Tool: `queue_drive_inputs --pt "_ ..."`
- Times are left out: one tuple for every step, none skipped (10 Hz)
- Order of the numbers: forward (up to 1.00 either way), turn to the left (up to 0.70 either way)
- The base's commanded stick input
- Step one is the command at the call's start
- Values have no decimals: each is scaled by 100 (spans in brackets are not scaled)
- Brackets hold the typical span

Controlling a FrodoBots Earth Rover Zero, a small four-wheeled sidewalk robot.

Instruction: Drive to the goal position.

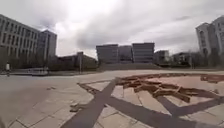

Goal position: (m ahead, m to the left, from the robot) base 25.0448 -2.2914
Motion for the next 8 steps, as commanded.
queue_drive_inputs --pt "100 0" --pt "100 1" --pt "100 2" --pt "100 1" --pt "100 0" --pt "100 2" --pt "100 0" --pt "100 1"
